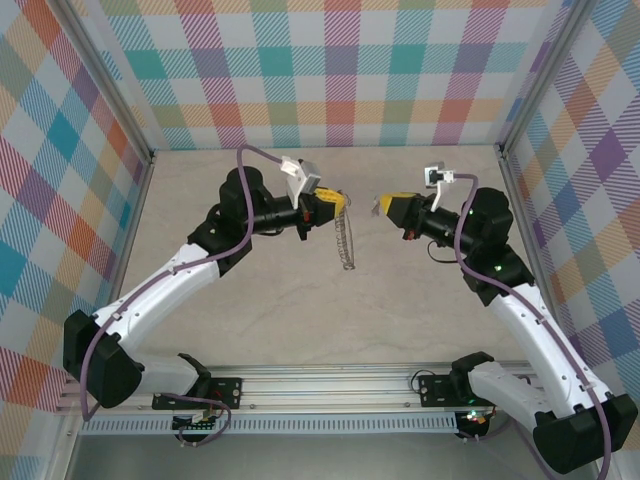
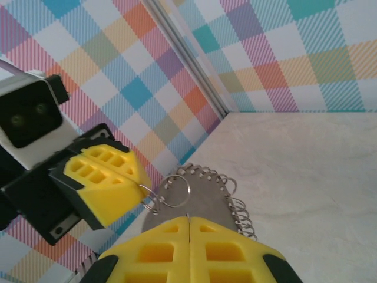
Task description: Put the keys on the keyring
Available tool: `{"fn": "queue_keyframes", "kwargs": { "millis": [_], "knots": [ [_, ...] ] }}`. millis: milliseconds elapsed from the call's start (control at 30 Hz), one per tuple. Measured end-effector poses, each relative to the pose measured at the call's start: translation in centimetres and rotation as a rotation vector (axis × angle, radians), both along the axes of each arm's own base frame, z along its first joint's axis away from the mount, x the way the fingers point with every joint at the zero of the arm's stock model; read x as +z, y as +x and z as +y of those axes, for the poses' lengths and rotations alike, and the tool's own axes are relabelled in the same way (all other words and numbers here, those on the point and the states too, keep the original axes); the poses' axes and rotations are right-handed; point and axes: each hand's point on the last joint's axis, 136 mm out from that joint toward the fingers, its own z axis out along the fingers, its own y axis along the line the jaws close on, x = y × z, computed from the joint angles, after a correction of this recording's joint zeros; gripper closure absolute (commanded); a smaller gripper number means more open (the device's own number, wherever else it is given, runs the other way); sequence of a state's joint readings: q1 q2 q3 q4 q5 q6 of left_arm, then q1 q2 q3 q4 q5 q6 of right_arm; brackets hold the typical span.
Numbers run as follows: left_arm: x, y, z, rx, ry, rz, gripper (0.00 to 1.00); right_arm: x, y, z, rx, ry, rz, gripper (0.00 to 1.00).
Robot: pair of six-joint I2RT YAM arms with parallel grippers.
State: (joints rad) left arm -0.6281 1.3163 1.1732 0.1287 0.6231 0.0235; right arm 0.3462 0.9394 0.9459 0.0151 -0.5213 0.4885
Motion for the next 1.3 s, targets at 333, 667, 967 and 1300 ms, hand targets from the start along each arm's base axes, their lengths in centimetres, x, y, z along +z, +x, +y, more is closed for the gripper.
{"fn": "queue_keyframes", "kwargs": {
  "millis": [333,667,967,1300],
  "knots": [
    [0.8,-0.4,-0.3,-0.033,-0.015,-0.003,1.00,1.0,-0.5,0.7,0.057,0.023,-0.015,1.00],
    [0.6,-0.6,-0.5,-0.049,-0.017,0.011,1.00,1.2,-0.7,2.3,0.114,0.025,-0.013,1.00],
    [0.9,-0.6,-0.5,-0.047,-0.034,0.023,1.00,0.8,-0.8,3.6,0.149,0.021,-0.001,1.00],
    [1.2,-0.7,-0.6,-0.054,-0.045,0.022,1.00,0.6,-0.6,4.4,0.164,0.018,0.005,1.00]
  ]
}}
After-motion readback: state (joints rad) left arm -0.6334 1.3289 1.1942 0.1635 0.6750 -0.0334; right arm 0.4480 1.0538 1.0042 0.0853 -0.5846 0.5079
